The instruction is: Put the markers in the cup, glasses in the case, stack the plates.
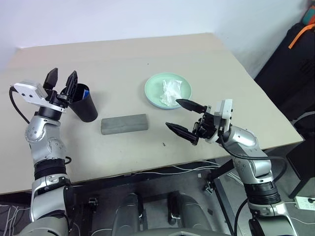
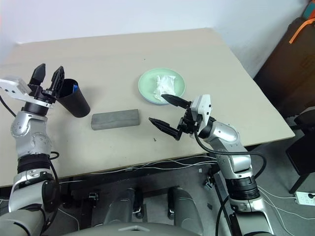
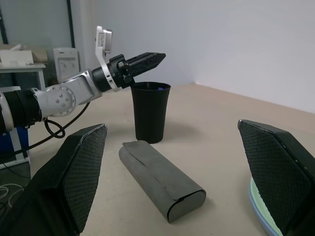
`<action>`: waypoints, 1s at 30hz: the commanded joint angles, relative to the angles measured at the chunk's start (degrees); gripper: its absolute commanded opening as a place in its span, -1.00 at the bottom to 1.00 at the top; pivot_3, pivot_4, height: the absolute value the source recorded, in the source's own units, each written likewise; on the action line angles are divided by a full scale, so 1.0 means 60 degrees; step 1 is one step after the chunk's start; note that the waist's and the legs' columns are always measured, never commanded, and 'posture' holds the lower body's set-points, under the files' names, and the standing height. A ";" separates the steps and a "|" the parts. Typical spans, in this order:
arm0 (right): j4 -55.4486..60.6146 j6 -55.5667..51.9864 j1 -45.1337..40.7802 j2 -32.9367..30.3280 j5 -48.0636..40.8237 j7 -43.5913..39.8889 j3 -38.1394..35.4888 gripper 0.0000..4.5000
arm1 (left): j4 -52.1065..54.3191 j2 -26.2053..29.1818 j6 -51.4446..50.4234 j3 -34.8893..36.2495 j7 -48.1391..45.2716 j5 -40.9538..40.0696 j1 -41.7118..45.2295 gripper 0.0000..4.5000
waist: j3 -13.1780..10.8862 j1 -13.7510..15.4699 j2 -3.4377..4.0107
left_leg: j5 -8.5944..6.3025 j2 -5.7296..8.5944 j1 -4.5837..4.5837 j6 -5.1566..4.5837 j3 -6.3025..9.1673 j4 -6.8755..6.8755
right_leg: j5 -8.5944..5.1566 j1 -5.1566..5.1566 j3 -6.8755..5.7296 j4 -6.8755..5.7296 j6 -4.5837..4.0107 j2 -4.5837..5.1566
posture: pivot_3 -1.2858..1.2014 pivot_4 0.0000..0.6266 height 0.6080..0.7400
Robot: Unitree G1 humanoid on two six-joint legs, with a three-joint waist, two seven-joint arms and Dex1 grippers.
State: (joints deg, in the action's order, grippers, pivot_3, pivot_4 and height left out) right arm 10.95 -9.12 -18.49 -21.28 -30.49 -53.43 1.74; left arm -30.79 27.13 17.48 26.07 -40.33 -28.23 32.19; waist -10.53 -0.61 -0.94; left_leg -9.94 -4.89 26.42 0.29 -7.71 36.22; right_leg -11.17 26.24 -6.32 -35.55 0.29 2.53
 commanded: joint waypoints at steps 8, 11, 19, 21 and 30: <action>0.0197 0.0010 -0.0307 0.0087 -0.0084 0.0096 -0.0005 1.00 | 0.1311 0.0723 -0.0894 0.0354 0.0111 -0.0519 -0.0354 1.00 | 0.0000 -0.0003 0.0000 | 0.0000 -0.0001 0.0001 0.0000 0.0001 -0.0001 | 0.0000 0.0002 0.0000 0.0001 0.0000 0.0000 | 0.03 -0.52 1.00; 0.0119 0.0012 -0.0358 0.0109 -0.0094 0.0086 -0.0012 1.00 | 0.1909 0.1216 -0.1568 0.0731 0.0052 -0.1051 -0.0596 1.00 | 0.0000 -0.0020 0.0000 | 0.0000 -0.0002 0.0001 0.0001 0.0001 -0.0003 | -0.0001 0.0005 0.0002 0.0002 -0.0001 0.0000 | 0.03 -0.52 1.00; -0.0374 0.0043 -0.0603 0.0204 -0.0166 -0.0108 -0.0063 1.00 | 0.3945 0.2632 -0.4498 0.1590 -0.1159 -0.2882 -0.2582 1.00 | -0.0001 -0.0040 0.0005 | -0.0002 -0.0015 -0.0002 0.0003 0.0000 -0.0014 | -0.0002 0.0010 0.0005 0.0016 -0.0002 0.0004 | 0.03 -0.52 1.00; -0.0685 0.0067 -0.0739 0.0192 -0.0156 -0.0263 -0.0102 1.00 | 0.4635 0.2927 -0.5489 0.1847 -0.1492 -0.3502 -0.3442 1.00 | -0.0002 -0.0050 0.0006 | -0.0003 -0.0022 -0.0002 0.0004 0.0000 -0.0018 | -0.0002 0.0011 0.0006 0.0028 -0.0002 0.0009 | 0.03 -0.52 1.00; -0.0798 -0.0479 -0.0705 -0.0158 -0.0226 -0.0582 -0.0151 1.00 | 0.5989 0.2944 -0.5936 0.1418 -0.2388 -0.2940 -0.5505 1.00 | -0.0001 -0.0007 0.0014 | -0.0005 -0.0088 0.0020 0.0006 -0.0065 -0.0163 | 0.0006 0.0015 -0.0005 0.0143 -0.0003 0.0011 | 0.03 -0.52 1.00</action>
State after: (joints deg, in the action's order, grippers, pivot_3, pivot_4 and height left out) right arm 4.70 -11.79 -22.92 -21.67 -30.66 -56.57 1.93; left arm 2.65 44.65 -19.44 34.66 -53.78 -47.11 -0.52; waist -10.54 -0.65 -0.86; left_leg -9.97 -5.40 26.44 0.33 -8.24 35.19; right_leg -11.17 26.44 -6.34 -34.72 0.26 2.63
